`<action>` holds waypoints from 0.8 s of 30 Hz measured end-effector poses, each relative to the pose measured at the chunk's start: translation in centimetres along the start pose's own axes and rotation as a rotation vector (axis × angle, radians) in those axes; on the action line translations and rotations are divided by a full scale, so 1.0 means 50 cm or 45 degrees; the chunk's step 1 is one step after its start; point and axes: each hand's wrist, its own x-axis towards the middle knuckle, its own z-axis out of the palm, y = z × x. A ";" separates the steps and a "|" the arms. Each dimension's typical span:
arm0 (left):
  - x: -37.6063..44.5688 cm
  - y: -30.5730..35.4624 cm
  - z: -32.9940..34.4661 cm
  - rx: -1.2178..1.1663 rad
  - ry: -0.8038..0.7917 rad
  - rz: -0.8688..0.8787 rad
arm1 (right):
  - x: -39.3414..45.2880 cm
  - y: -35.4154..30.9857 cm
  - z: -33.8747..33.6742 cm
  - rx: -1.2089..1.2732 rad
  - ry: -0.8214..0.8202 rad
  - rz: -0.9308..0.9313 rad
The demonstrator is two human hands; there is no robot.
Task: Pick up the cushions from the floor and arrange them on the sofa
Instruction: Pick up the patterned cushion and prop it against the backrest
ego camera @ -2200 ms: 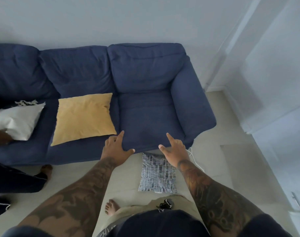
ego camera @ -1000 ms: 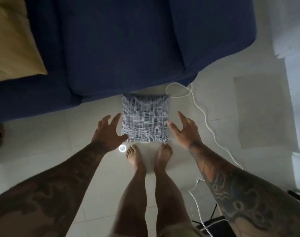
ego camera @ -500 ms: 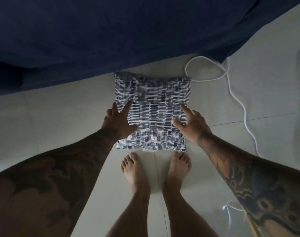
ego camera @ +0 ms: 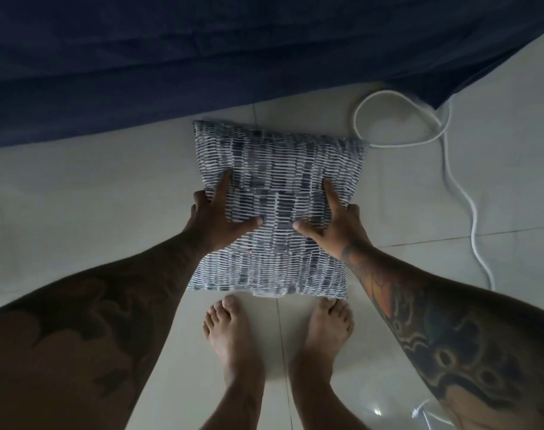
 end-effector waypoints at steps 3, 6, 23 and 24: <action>-0.018 -0.006 -0.006 0.069 -0.004 0.073 | -0.015 -0.007 -0.009 0.029 -0.034 -0.040; -0.055 0.009 -0.017 0.085 -0.001 0.088 | -0.039 -0.018 -0.018 0.031 -0.062 -0.064; -0.501 0.172 -0.240 0.045 0.060 0.146 | -0.456 -0.153 -0.272 -0.065 -0.071 -0.186; -0.534 0.189 -0.261 0.052 0.075 0.154 | -0.491 -0.169 -0.290 -0.064 -0.051 -0.194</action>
